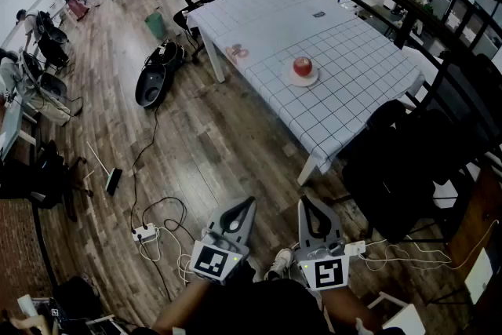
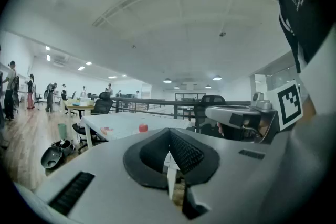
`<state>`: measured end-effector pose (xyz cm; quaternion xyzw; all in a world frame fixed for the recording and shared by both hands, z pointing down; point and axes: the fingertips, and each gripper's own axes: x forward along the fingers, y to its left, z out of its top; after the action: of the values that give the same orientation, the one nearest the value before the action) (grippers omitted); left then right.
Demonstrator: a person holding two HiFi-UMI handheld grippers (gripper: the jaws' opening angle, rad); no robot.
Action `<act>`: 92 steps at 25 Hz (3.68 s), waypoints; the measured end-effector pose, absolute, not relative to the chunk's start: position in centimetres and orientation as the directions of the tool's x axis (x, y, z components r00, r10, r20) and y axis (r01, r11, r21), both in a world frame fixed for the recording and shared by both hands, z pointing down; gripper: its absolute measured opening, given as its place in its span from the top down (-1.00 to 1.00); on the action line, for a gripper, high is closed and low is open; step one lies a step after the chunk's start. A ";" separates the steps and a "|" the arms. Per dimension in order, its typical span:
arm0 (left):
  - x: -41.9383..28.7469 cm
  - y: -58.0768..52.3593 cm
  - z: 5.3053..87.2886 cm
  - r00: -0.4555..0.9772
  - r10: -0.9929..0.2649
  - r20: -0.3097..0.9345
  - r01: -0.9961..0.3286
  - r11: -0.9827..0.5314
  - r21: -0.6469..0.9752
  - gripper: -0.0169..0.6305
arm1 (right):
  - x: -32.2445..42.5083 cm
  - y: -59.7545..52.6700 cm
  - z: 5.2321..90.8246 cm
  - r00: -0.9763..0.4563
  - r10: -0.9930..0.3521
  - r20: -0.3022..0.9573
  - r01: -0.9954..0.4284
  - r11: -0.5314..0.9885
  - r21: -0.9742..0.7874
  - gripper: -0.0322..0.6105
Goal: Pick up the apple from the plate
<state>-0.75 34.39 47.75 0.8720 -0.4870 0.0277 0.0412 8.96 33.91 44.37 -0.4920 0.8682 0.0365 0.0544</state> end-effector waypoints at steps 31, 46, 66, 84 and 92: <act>-10.4 23.7 46.3 0.662 -0.746 0.068 -0.749 -0.661 0.047 0.89 | 0.8 25.4 42.9 -0.349 -0.931 -0.105 -0.937 0.345 0.057 0.83; -9.4 18.1 45.9 0.706 -0.705 0.064 -0.707 -0.707 0.013 0.89 | 0.5 18.7 43.9 -0.274 -0.957 -0.097 -0.959 0.264 0.106 0.82; -3.9 2.7 42.3 0.634 -0.771 0.060 -0.772 -0.636 -0.003 0.89 | 3.5 3.2 38.9 -0.495 -0.854 -0.160 -0.869 0.491 0.067 0.83; -7.7 -10.1 45.2 0.661 -0.749 0.037 -0.749 -0.662 -0.030 0.89 | -1.9 -6.9 42.1 -0.476 -0.864 -0.163 -0.878 0.478 0.028 0.83; -9.6 -16.3 46.6 0.747 -0.663 0.050 -0.662 -0.749 -0.033 0.89 | -2.8 -13.3 45.6 -0.367 -0.928 -0.063 -0.929 0.362 0.074 0.83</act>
<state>-9.57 -16.27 46.63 0.9347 -0.3543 0.0292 -0.0064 -2.80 -13.26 45.60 -0.5626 0.8253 0.0484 0.0052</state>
